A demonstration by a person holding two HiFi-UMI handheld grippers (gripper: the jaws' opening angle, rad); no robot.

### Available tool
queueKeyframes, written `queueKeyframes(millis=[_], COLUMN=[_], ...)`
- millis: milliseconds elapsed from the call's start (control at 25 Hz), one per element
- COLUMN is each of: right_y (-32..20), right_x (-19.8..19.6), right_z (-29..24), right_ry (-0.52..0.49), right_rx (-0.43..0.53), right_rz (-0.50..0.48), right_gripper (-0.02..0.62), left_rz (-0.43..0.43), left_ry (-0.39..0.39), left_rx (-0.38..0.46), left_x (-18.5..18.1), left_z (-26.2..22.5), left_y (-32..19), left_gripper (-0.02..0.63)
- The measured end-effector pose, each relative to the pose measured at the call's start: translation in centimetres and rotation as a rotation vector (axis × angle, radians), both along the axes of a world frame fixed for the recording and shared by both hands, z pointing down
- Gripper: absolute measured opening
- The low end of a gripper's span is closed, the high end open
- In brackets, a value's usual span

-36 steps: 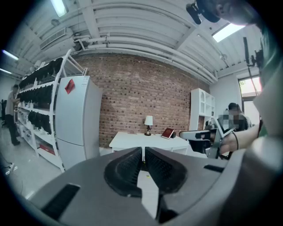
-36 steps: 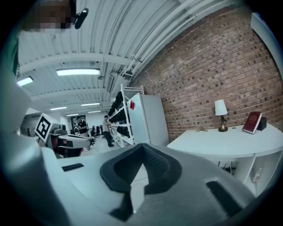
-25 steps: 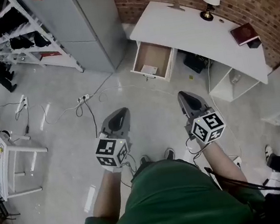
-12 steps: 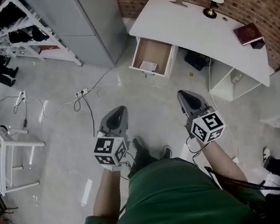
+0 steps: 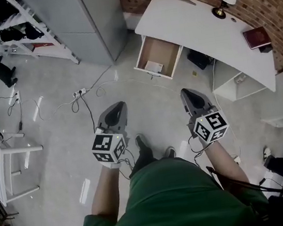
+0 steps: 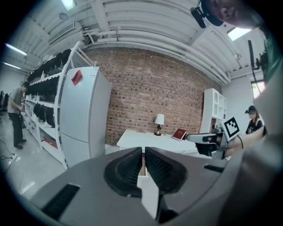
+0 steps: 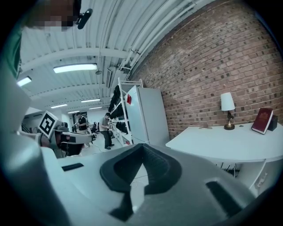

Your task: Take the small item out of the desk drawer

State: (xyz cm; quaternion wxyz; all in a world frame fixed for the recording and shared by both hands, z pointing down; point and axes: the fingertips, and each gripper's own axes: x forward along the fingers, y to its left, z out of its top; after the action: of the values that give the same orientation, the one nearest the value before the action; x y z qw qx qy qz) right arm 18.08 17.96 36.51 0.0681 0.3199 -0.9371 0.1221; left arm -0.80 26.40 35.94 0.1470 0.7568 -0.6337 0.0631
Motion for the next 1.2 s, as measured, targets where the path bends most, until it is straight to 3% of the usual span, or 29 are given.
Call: queueKeyframes(millis=[280,520,960,1200], right_y=[-3.7,-5.2,-8.1,-12.1], right_x=[-5.2,-8.1,-9.8,-10.3], right_z=[-0.5,-0.4,1.8,4.1], right_ry=[0.027,0.061,0.102,0.054], right_rx=[0.013,0.010,-0.039,-0.106], right_rz=[0.067,0.119,0.147,0.139], right_gripper=[0.003,0.003,0.003,0.003], left_rz=[0.023,0.067,0.087,0.081], left_ry=[0.004,0.036,0.079,0.053], left_rx=[0.022,0.027,-0.020,-0.050], left_x=[-7.4,-11.0,-13.6,-13.6], left_z=[-0.2,0.6,3.3,4.0], left_y=[-4.7,-7.7,-11.1,-13.7], left_gripper=[0.015,0.015,0.015,0.015])
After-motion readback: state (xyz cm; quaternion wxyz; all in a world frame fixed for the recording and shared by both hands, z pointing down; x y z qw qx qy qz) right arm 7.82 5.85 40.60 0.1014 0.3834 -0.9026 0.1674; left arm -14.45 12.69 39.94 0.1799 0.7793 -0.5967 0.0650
